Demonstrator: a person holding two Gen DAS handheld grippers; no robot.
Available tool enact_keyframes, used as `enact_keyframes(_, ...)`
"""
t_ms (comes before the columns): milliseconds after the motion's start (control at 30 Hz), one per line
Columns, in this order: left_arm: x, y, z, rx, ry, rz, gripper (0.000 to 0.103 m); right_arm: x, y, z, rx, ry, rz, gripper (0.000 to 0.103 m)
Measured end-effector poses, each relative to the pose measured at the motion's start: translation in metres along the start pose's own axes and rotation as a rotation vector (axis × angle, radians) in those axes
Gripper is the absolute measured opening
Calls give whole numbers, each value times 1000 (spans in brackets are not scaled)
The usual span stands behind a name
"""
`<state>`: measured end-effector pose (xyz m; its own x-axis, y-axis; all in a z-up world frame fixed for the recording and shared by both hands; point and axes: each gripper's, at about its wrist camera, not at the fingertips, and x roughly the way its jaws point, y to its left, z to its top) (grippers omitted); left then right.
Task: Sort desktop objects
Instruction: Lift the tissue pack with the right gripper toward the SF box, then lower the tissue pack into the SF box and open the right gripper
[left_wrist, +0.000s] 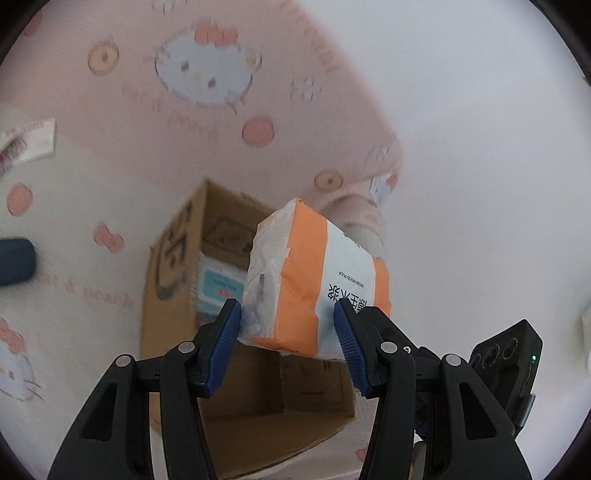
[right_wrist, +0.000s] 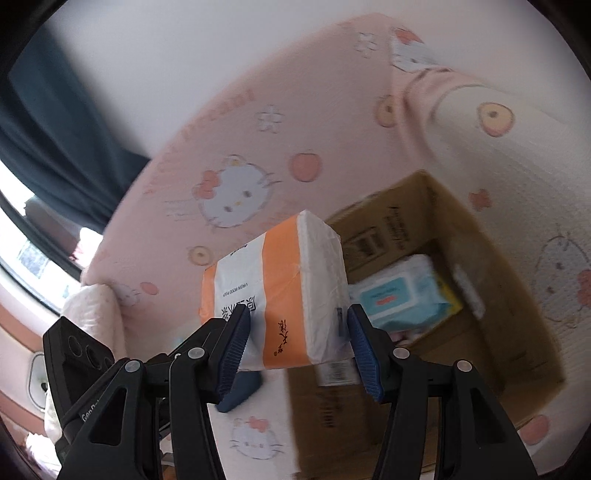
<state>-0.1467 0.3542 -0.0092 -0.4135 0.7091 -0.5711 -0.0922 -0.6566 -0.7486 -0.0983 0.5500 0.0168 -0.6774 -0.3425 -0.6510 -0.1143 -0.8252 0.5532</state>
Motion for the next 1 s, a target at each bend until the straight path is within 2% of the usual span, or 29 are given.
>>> enact_keyframes(200, 52, -13, -1, 0, 76, 61, 57, 23, -37, 20, 48, 66, -23, 52)
enact_keyframes(467, 101, -9, 11, -32, 119, 119, 57, 54, -85, 46, 112, 155, -54, 52)
enact_keyframes(833, 126, 3, 23, -83, 122, 189, 56, 96, -109, 56, 155, 213, -43, 53)
enact_keyframes(1000, 134, 5, 28, -124, 127, 200, 60, 102, -114, 61, 181, 212, -66, 60)
